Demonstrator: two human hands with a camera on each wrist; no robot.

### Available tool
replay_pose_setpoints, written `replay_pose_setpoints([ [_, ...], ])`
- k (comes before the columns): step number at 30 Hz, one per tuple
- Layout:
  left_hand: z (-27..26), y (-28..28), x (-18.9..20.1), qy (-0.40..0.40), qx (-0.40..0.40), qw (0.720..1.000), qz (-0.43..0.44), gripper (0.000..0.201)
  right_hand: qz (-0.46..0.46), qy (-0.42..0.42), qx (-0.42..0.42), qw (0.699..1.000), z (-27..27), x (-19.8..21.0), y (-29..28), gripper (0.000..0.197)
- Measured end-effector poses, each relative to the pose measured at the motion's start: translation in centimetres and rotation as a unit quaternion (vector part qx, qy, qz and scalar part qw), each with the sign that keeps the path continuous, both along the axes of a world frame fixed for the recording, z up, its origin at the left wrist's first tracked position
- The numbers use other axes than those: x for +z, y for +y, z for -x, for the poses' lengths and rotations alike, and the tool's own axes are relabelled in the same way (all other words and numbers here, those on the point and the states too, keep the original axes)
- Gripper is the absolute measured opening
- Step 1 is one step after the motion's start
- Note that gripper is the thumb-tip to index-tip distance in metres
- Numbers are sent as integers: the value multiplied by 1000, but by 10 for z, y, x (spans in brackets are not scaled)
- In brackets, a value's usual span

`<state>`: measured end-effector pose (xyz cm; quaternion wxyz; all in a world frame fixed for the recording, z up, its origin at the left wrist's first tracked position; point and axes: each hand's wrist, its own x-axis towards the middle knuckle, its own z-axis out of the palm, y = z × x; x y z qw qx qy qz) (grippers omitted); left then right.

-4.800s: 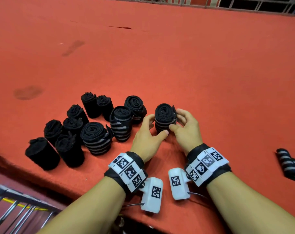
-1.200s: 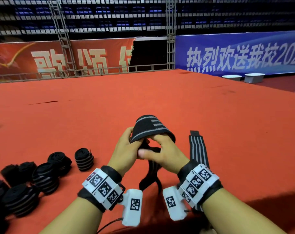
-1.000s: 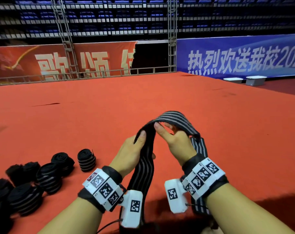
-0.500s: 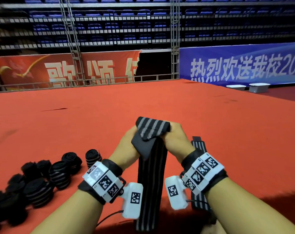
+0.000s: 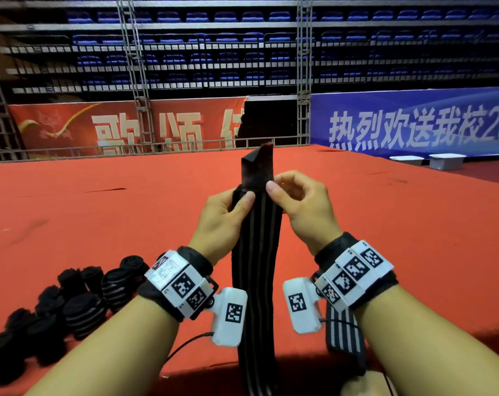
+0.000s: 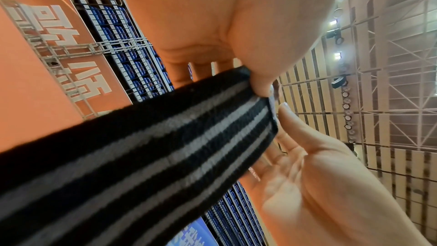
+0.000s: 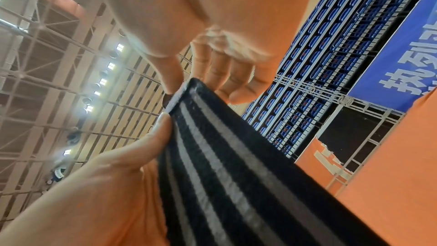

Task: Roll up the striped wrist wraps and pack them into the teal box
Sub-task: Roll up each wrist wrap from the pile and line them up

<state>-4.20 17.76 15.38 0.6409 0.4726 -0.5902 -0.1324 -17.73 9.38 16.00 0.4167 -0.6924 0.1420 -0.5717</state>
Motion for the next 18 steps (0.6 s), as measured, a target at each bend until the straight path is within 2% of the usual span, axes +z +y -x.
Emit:
replay_pose_setpoints([
  [3, 2, 4, 7, -11, 4, 1000, 23, 11, 20, -1, 5, 1000, 4, 11, 3, 4],
  [5, 2, 7, 14, 7, 23, 998, 66, 17, 16, 6, 17, 1000, 5, 14, 5, 11],
  [8, 3, 11, 25, 5, 45, 994, 103, 23, 18, 39, 32, 999, 5, 14, 10, 8],
  [12, -1, 8, 29, -40, 83, 991, 93, 20, 24, 73, 33, 997, 6, 10, 13, 9],
  [15, -1, 4, 26, -8, 80, 994, 67, 14, 29, 80, 24, 996, 7, 9, 10, 19],
  [18, 2, 2, 22, -8, 75, 996, 39, 18, 35, 82, 16, 996, 9, 11, 5, 12],
])
